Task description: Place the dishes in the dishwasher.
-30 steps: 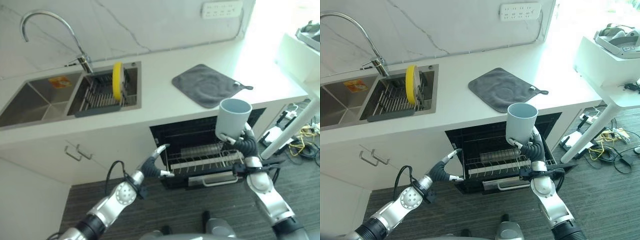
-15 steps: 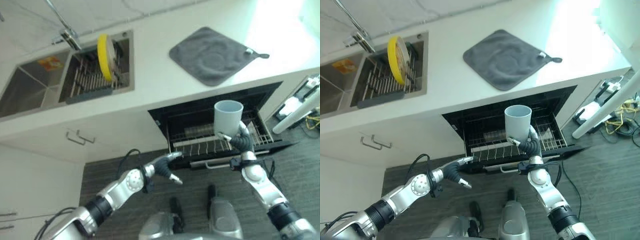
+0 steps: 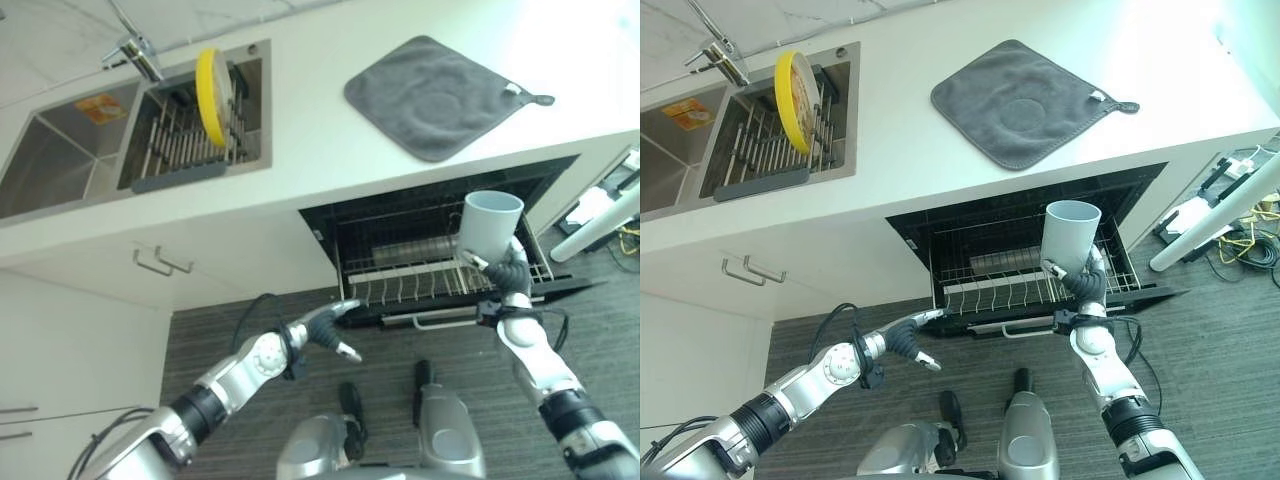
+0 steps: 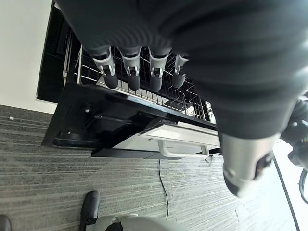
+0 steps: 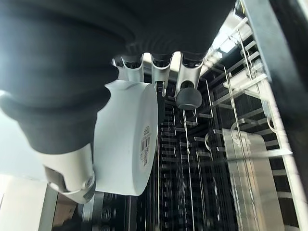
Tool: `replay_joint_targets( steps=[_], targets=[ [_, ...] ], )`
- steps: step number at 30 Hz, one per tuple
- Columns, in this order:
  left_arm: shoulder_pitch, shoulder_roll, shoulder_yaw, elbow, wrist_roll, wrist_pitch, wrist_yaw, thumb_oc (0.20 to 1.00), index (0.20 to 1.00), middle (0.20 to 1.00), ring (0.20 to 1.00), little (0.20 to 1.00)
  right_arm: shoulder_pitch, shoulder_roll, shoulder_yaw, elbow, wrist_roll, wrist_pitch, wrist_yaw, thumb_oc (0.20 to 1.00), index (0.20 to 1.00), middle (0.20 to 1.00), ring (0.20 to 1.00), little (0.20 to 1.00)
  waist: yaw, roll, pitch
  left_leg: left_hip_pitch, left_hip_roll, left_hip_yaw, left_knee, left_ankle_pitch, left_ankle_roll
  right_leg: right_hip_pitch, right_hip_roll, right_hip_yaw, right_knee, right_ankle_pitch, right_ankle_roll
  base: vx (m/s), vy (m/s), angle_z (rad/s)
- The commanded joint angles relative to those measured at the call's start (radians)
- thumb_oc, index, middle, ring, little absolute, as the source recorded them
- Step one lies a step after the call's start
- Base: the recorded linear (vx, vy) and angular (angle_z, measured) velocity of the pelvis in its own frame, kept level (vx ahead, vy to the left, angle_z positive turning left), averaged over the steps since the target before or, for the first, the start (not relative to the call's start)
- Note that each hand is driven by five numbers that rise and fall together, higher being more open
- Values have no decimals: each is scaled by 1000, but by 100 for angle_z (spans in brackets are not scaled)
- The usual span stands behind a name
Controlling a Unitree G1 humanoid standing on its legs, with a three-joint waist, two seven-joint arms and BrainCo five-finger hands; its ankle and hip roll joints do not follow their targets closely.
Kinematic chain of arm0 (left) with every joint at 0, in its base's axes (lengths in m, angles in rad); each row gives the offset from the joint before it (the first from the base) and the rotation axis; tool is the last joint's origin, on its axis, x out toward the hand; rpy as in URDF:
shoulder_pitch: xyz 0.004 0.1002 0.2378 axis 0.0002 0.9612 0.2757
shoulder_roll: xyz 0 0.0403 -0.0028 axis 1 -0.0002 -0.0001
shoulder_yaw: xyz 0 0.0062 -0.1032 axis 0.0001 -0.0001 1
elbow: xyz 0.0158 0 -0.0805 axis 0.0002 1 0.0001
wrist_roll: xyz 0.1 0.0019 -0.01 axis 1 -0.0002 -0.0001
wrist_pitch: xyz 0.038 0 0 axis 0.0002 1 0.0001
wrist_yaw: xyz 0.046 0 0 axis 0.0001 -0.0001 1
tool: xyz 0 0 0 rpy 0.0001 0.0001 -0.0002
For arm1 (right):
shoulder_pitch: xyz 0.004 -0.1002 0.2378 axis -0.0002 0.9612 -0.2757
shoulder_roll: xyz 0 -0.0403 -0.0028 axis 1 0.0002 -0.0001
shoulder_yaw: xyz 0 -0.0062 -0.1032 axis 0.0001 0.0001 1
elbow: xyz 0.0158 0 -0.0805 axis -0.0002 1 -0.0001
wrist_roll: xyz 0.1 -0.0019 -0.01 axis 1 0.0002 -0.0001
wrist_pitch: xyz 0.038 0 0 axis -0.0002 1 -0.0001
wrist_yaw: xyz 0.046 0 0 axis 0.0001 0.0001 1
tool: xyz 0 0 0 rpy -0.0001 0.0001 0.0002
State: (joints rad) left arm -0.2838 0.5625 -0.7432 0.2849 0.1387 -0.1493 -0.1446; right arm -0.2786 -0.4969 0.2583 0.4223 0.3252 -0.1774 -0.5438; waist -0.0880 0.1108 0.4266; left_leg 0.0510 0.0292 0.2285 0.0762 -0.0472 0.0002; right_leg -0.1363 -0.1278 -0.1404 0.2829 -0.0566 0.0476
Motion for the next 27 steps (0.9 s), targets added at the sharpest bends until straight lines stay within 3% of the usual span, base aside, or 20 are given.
replay_joint_targets(
  steps=[1,4,5,9,16,21,27],
  targets=[
    [38,35,10,-64,25,-31,-4,1000,1000,1000,1000,1000,-54,16,-35,-20,-36,27,-7,200,200,200,200,200,29,-32,-56,-73,54,-52,143,-68,2,34,-88,18,84,-96,68,0,0,0],
    [44,46,13,-62,24,-37,-14,1000,1000,1000,1000,1000,-77,10,-40,-1,-6,91,39,200,200,200,200,200,37,-34,-57,-67,55,-51,137,-62,4,41,-88,17,80,-92,71,13,-7,0],
    [50,61,20,-71,26,-37,-36,1000,1000,1000,1000,1000,-91,5,-53,13,44,167,75,200,200,200,200,200,46,-39,-62,-57,58,-51,117,-53,3,55,-85,15,65,-86,77,33,-25,1],
    [61,74,21,-75,40,-45,-64,1000,1000,1000,1000,1000,-100,3,-60,40,52,258,122,200,200,200,200,200,57,-46,-67,-38,61,-54,80,-33,1,78,-82,13,36,-73,86,30,-16,1],
    [42,108,24,-92,36,-44,-90,1000,1000,1000,1000,1000,-137,-12,-58,117,66,440,149,200,200,200,200,200,83,-69,-59,-33,66,-45,44,-10,-2,101,-83,5,-5,-54,100,17,-10,-1],
    [-6,143,30,-102,16,-26,-110,1000,1000,1000,1000,1000,-190,-36,-78,206,113,455,117,200,200,200,200,200,106,-87,-30,-78,77,-48,98,-27,2,87,-82,2,-4,-43,101,-71,-64,7],
    [-67,208,5,-123,-12,-34,-136,1000,1000,1000,1000,1000,-336,-116,-84,352,64,429,155,200,200,200,200,200,145,-97,11,-137,83,-65,135,-32,3,67,-75,-11,-11,-31,100,-85,-63,8]
  ],
)
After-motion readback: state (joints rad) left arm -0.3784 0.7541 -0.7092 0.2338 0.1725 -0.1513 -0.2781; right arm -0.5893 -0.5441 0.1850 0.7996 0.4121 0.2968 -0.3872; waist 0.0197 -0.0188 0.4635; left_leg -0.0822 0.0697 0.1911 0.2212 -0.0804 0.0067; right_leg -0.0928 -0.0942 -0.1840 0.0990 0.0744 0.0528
